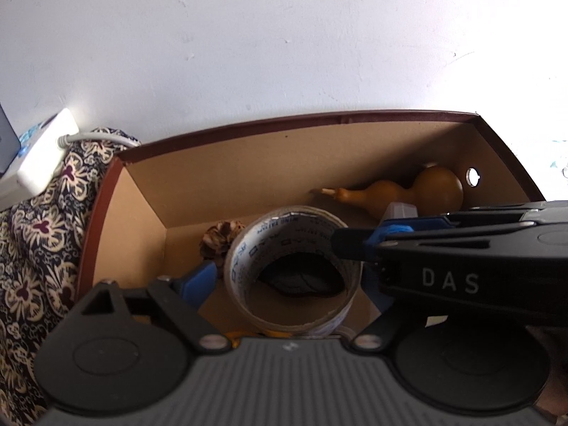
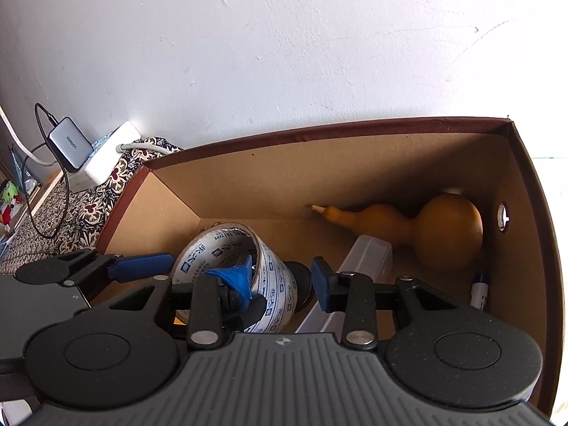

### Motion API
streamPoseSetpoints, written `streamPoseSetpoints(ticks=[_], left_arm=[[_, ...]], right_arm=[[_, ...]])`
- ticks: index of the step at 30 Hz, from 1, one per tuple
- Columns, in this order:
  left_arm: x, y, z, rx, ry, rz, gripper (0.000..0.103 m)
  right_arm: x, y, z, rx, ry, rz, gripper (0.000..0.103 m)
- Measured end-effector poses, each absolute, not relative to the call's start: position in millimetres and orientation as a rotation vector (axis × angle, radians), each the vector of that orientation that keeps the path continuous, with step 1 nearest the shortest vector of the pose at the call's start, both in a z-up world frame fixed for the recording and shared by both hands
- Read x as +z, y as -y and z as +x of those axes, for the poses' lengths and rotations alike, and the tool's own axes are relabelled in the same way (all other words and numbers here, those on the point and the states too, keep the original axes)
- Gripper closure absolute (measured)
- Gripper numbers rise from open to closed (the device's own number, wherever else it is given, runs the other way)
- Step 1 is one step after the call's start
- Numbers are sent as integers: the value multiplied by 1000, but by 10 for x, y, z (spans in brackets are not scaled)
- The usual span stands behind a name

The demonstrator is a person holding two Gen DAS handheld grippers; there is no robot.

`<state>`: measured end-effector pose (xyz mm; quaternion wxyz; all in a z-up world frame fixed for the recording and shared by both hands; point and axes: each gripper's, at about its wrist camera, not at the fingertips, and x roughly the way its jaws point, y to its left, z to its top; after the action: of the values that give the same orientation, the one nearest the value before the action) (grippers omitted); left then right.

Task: Organize rigid objects
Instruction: 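Lower the tape roll into the brown box beside the pine cone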

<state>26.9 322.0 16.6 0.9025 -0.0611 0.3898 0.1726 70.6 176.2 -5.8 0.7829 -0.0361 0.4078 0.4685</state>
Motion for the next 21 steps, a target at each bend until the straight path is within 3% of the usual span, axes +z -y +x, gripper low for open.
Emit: streamPoseSetpoints(ticks=[12,21], left_arm=[[311,-3296,126,385,-714,-160,16],[260,-3261,184,391,-743,-140,16]], right_arm=[[18,-1636,749,920,-840,23,83],[34,-1662,756,913,-829,0,82]])
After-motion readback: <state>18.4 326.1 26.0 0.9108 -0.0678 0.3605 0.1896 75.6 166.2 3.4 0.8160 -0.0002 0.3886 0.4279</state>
